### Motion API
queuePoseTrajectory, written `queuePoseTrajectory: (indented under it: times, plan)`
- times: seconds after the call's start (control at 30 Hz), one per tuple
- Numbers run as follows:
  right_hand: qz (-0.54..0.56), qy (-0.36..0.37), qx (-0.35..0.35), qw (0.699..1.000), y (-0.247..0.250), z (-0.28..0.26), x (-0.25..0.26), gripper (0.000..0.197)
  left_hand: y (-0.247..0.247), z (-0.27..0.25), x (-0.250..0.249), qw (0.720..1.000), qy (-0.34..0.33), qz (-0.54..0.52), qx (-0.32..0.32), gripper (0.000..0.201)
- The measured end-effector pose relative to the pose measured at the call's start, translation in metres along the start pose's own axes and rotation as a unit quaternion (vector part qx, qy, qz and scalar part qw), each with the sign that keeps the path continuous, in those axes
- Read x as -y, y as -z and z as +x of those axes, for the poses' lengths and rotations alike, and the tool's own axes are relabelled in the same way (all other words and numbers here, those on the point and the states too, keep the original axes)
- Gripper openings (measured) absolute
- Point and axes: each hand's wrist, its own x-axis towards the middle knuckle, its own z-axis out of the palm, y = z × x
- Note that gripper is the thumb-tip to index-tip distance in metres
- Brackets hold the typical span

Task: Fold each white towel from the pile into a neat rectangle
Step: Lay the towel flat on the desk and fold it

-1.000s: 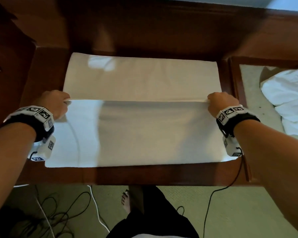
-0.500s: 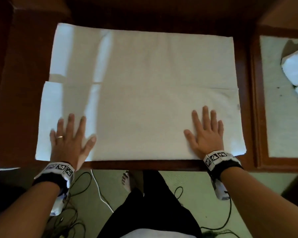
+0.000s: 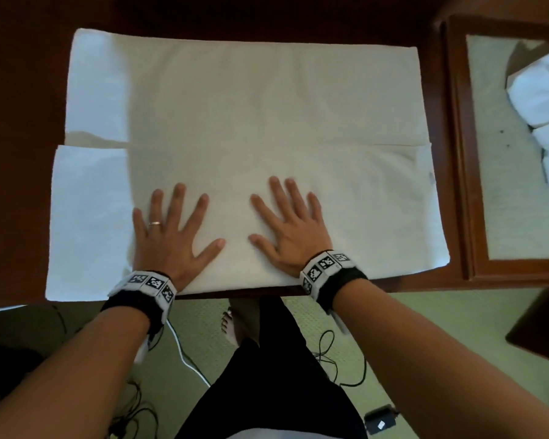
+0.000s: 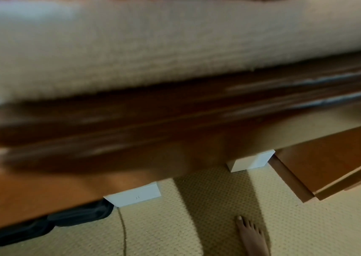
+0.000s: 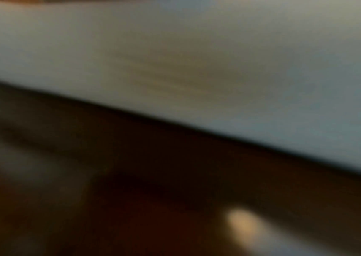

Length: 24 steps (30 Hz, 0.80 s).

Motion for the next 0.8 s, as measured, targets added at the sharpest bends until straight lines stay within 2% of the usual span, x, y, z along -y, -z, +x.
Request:
queuePoseTrajectory:
  times: [0.07,0.23,0.3,0.37,0.43,0.47,0.53,0.6,0.7,0.77,0.8]
  plan:
    - [0.000,-0.045,-0.002,0.999,0.002,-0.009,-0.046,0.068,-0.001,0.000,0.003,1.000,-0.006,0.001,-0.003,0.089]
    - [0.032,-0.237,0.005,0.971,0.023,-0.043,-0.173,0.066,0.002,0.001,0.002,1.000,-0.008,0.006,0.004,0.091]
    - [0.033,-0.279,0.014,0.960,0.029,-0.046,-0.190,0.068,0.007,0.003,0.000,1.000,-0.006,0.012,0.010,0.091]
    - [0.039,-0.301,-0.018,0.953,0.033,-0.039,-0.178,0.071,0.015,0.005,-0.001,1.000,-0.004,0.008,0.015,0.091]
    - [0.051,-0.271,-0.055,0.960,0.035,-0.028,-0.144,0.072,0.021,0.008,-0.002,1.000,-0.020,0.004,0.014,0.090]
    - [0.055,-0.229,-0.059,0.970,0.035,-0.022,-0.120,0.070,0.023,0.009,-0.004,0.999,-0.038,0.006,0.012,0.089]
    - [0.046,-0.126,-0.041,0.990,0.031,-0.010,-0.074,0.067,0.027,0.012,-0.009,0.996,-0.087,0.020,0.017,0.086]
    - [0.037,-0.073,-0.003,0.997,0.025,0.002,-0.041,0.067,0.028,0.018,-0.008,0.989,-0.134,0.042,0.037,0.083]
    - [0.038,-0.090,0.025,0.995,0.014,0.010,-0.025,0.068,0.030,0.024,0.023,0.985,-0.156,0.053,0.051,0.077]
    - [0.032,-0.094,0.017,0.995,0.012,0.011,-0.025,0.070,0.033,0.029,0.067,0.989,-0.121,0.055,0.059,0.073]
    - [0.029,-0.092,0.020,0.995,0.013,0.011,-0.025,0.071,0.036,0.032,0.092,0.993,-0.080,0.058,0.071,0.071]
